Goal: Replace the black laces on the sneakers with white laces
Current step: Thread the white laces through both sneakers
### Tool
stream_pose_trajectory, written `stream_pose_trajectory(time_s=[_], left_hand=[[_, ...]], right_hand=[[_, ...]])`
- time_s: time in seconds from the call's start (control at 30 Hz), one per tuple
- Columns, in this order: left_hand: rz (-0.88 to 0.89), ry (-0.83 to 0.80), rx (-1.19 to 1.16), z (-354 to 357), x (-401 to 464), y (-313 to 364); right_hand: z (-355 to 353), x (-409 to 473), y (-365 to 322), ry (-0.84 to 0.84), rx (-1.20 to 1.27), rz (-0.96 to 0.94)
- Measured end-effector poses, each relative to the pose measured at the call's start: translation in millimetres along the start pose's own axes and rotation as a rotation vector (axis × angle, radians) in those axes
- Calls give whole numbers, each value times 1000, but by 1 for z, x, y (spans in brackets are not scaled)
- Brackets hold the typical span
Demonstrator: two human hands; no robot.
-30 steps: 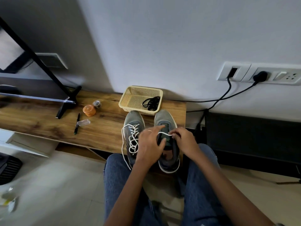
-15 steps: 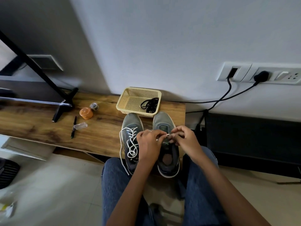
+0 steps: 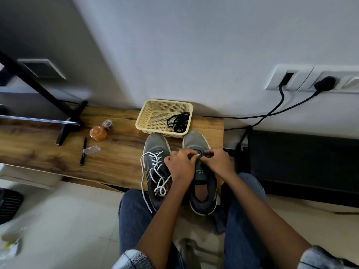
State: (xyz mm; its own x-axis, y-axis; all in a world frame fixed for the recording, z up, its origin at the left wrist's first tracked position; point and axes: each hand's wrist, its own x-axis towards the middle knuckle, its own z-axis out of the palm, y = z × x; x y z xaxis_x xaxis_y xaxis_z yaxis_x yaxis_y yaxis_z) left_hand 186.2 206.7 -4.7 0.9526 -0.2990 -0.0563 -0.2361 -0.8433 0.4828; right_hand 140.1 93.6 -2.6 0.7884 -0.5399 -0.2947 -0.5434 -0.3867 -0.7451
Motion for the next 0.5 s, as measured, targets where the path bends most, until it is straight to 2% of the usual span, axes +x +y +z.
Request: stream_pose_trajectory(time_s=[0.17,0.5], left_hand=[[-15,1,43,7,6,9],[-60,-22,121,19,8,13]], right_hand=[[-2,14,17,-59,188,110],[3,22,27,-68,191,93]])
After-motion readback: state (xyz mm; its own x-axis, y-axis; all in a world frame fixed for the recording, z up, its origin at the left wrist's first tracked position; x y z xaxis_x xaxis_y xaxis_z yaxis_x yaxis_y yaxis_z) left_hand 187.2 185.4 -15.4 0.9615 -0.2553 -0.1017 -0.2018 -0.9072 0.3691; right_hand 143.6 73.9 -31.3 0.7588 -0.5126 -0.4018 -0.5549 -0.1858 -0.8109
